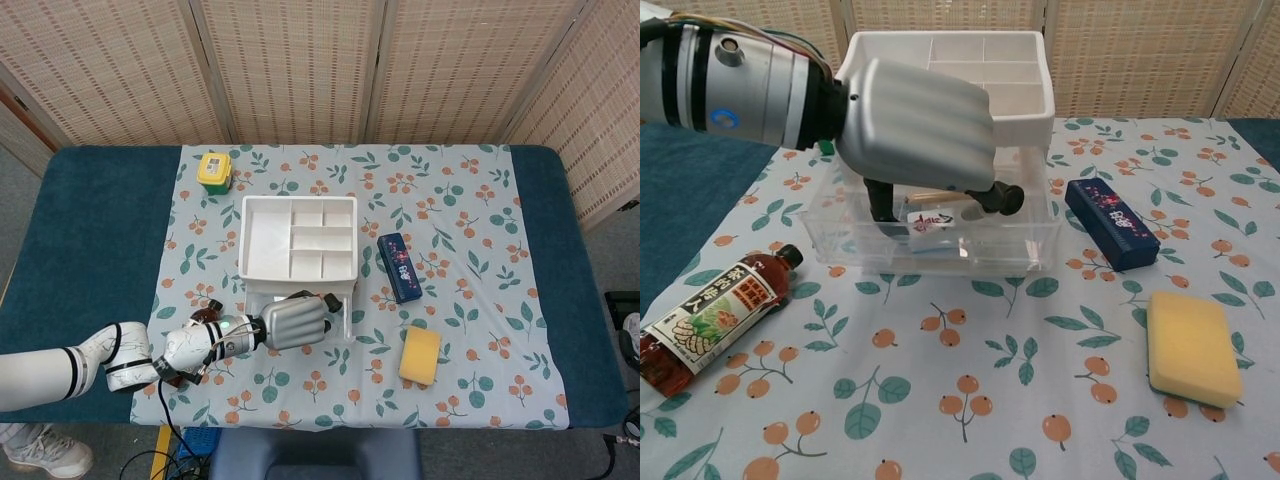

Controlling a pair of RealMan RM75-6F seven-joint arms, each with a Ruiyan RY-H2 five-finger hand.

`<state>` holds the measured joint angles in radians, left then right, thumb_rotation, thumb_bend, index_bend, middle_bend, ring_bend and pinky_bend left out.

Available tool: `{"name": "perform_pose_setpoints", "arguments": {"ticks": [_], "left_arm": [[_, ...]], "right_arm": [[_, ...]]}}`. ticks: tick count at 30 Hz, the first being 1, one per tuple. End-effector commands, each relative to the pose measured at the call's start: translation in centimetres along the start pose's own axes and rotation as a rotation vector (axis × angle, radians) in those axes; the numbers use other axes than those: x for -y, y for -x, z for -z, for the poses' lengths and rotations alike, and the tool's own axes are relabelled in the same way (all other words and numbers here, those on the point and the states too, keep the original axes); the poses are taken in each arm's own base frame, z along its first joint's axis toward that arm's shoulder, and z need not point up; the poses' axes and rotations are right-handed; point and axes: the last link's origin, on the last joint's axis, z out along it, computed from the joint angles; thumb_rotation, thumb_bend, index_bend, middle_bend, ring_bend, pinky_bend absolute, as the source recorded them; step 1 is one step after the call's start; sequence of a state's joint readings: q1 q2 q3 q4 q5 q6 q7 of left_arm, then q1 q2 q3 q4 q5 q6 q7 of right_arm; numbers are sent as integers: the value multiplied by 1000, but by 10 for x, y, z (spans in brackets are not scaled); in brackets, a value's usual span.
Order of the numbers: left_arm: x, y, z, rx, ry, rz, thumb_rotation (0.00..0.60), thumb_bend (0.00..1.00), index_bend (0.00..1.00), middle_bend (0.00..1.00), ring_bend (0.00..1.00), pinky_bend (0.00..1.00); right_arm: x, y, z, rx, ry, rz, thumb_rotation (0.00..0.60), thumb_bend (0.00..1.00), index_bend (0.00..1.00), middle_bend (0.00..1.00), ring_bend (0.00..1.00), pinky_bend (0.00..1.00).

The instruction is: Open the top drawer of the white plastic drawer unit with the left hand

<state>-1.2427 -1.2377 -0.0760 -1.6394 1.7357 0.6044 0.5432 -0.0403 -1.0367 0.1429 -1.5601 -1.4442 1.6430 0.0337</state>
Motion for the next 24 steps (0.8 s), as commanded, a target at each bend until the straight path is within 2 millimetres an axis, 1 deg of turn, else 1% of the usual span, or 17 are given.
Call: {"name": "perform_pose_setpoints", "arguments": {"ticks": [1, 8, 15, 24], "left_arm": [[1, 0, -1, 1, 2, 5, 600, 136, 425, 951, 1000, 1000], [0, -1, -2, -3, 12, 21, 600, 158, 451, 944, 1000, 1000], [2, -1, -3, -21, 9, 29, 600, 160, 522, 945, 1000, 1000], [7, -2, -2, -50, -11, 46, 600, 160, 552, 944, 1000, 1000]], "right_arm": [[0, 0, 0, 1, 0, 0, 600, 391, 0, 8, 10, 17], [-1, 0, 0, -4, 1, 1, 600, 391, 0, 8, 10, 16], [-1, -1, 1, -6, 2, 3, 600, 392, 0, 8, 10, 16], [-1, -1, 1, -10, 1, 6, 600, 393, 0, 8, 10, 17]]}}
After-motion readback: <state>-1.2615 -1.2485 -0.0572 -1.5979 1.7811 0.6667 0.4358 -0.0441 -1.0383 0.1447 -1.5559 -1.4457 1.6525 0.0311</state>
